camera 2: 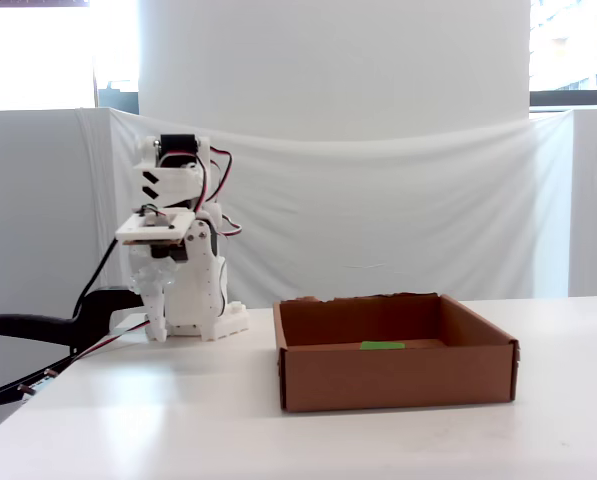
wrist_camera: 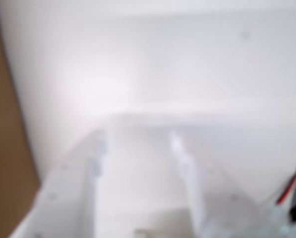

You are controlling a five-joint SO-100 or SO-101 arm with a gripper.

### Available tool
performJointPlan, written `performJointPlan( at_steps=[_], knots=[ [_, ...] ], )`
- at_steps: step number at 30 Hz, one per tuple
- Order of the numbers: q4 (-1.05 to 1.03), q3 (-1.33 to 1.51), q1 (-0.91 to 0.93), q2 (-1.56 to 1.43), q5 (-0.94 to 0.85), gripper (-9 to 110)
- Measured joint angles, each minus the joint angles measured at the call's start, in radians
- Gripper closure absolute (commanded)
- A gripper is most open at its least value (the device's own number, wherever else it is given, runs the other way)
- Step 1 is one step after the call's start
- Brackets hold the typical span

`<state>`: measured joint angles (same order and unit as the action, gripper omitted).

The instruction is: Grasp a green cube and put it in a box.

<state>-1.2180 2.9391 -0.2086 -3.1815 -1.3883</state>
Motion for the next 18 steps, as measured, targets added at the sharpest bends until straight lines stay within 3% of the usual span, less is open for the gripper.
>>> performJointPlan(
  at_steps=[18],
  knots=[
    [-0.008, 0.037, -0.006, 0.000, 0.002, 86]
  ],
)
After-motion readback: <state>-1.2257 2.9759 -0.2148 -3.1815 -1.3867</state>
